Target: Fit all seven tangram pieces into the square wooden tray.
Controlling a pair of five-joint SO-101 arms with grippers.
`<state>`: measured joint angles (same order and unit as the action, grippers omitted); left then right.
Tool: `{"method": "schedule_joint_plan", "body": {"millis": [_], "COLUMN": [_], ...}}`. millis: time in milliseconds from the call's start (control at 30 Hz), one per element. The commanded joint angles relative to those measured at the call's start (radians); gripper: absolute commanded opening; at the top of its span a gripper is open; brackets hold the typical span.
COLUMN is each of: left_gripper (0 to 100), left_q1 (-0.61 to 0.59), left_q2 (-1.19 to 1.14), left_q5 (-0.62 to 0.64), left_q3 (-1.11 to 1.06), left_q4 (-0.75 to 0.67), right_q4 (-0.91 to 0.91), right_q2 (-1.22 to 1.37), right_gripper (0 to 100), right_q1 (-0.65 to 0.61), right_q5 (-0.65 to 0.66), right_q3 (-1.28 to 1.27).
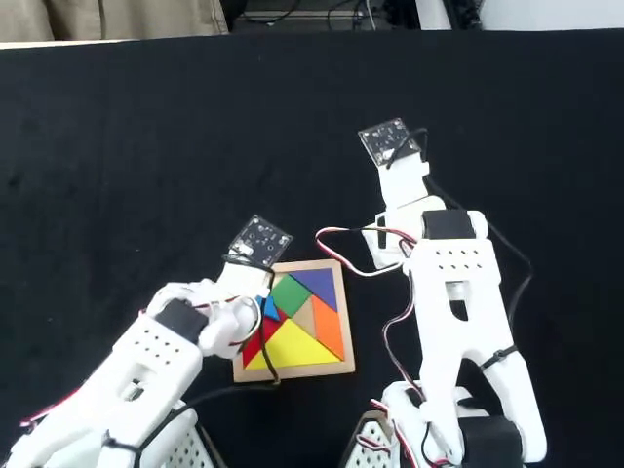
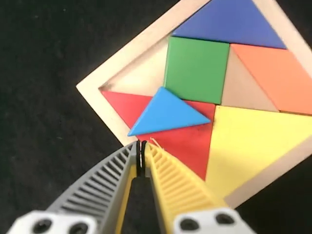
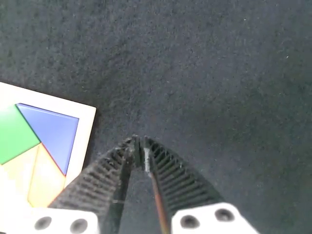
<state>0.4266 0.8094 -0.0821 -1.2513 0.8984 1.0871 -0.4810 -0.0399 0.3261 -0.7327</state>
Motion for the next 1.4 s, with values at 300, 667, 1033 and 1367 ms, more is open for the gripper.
{"method": "schedule_joint_plan", "body": {"millis": [300, 667, 1033, 1367], "left_gripper": [4, 4, 4, 4], "left_q1": [0.01, 0.019, 0.021, 0.16], "left_q2": [-0.259, -0.284, -0.419, -0.509], "left_q5": [0.005, 0.005, 0.034, 0.04], "left_q3": [0.148, 0.168, 0.277, 0.349], "left_q4": [-0.117, -0.195, -0.256, -0.256], "right_q4": [-0.018, -0.037, -0.054, -0.094], "right_q2": [-0.048, -0.042, -0.047, -0.042], "right_gripper": [1.1, 1.1, 1.1, 1.1], "right_q1": [0.003, 0.003, 0.003, 0.005], "right_q5": [-0.003, -0.003, -0.002, -0.002], "right_q3": [-0.019, -0.024, -0.044, -0.062]}}
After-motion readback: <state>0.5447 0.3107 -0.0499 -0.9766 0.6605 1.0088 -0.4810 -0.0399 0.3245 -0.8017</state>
